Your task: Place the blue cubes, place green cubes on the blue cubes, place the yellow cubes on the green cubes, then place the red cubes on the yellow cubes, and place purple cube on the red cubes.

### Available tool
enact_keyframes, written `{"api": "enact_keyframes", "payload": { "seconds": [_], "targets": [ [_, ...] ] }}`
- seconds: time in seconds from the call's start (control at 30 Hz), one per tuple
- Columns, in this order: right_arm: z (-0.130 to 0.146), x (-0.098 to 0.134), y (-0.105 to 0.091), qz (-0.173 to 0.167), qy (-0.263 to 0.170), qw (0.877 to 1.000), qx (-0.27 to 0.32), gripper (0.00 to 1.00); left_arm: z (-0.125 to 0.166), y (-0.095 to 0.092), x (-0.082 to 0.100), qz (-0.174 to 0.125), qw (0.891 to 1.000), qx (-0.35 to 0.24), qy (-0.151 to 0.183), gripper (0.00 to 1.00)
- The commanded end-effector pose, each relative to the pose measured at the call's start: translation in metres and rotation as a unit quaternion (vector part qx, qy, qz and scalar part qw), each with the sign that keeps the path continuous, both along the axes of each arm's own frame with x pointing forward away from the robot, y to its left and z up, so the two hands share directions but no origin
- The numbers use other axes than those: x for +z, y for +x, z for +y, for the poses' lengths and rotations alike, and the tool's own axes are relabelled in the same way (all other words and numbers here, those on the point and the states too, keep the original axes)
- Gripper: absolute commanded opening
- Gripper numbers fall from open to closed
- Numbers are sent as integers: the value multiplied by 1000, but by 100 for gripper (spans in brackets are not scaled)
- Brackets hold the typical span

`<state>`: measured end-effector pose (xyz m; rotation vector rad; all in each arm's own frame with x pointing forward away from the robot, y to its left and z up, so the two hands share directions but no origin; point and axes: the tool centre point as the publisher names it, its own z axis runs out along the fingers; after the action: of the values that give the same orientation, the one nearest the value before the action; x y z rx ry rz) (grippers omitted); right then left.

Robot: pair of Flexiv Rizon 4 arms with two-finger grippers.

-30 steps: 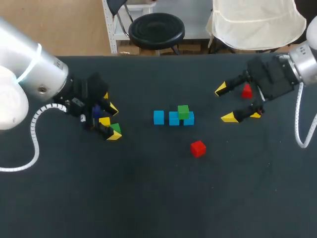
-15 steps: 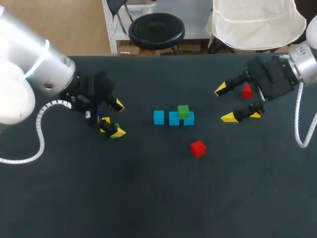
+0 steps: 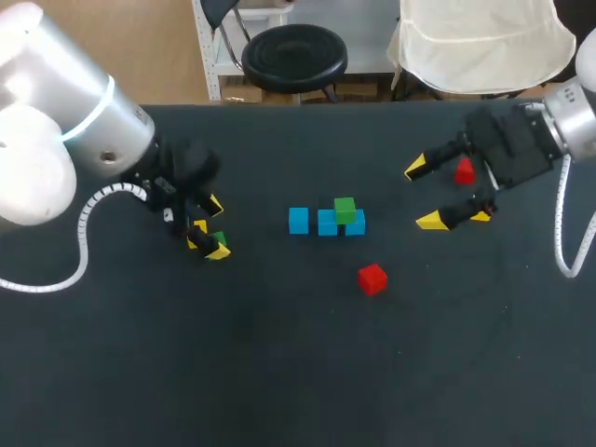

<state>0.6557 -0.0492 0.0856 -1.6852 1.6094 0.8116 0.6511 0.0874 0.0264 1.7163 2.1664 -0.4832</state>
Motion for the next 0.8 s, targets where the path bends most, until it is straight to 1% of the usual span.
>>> {"api": "enact_keyframes", "payload": {
  "seconds": [0.03, 0.13, 0.27, 0.6, 0.8],
  "targets": [
    [0, -1, 1, 0, 1, 1000, 1, 100, 3, -12, 1, -14, 1000, 15, 16, 100],
    [0, -1, 1, 0, 1, 1000, 1, 100, 4, -16, 1, -20, 999, 14, 28, 100],
    [0, -1, 1, 0, 1, 1000, 1, 100, 2, -21, -3, -18, 999, 9, 33, 100],
    [0, -1, 1, 0, 1, 1000, 1, 100, -3, -21, -10, -13, 999, 2, 38, 100],
    [0, -1, 1, 0, 1, 1000, 1, 100, -6, -24, -14, -6, 999, -7, 42, 100]
  ]
}}
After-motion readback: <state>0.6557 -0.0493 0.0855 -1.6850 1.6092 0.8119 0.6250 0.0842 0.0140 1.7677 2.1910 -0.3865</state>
